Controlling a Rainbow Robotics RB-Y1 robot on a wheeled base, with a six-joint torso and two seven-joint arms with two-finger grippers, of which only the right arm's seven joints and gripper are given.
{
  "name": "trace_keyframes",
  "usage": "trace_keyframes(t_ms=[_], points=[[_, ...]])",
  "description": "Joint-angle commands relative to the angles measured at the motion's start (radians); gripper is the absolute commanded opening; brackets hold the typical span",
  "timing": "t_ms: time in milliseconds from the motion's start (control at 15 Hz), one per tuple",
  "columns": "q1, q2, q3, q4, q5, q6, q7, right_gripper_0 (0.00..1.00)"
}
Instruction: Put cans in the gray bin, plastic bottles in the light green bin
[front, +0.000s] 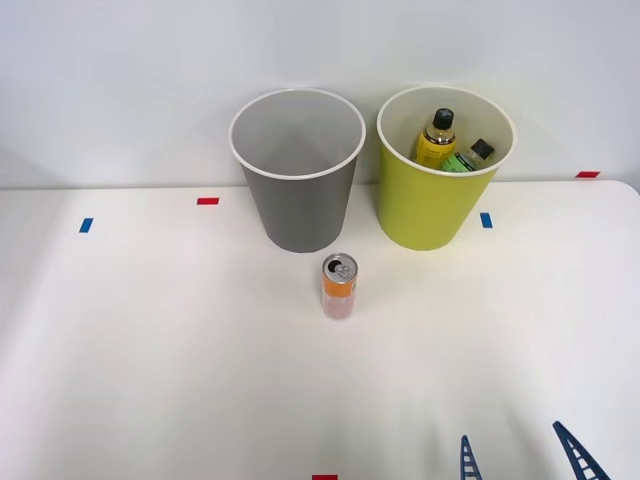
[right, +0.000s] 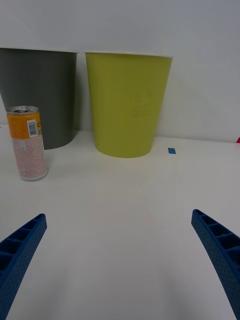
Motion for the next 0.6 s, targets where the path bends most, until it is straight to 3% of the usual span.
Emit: trace_keyframes(t_ms=[67, 600], points=[[0.0, 0.0, 0.0, 0.0, 0.0, 0.0, 0.0, 1.0], [0.0, 0.0, 0.0, 0.0, 0.0, 0.0, 0.0, 1.0]])
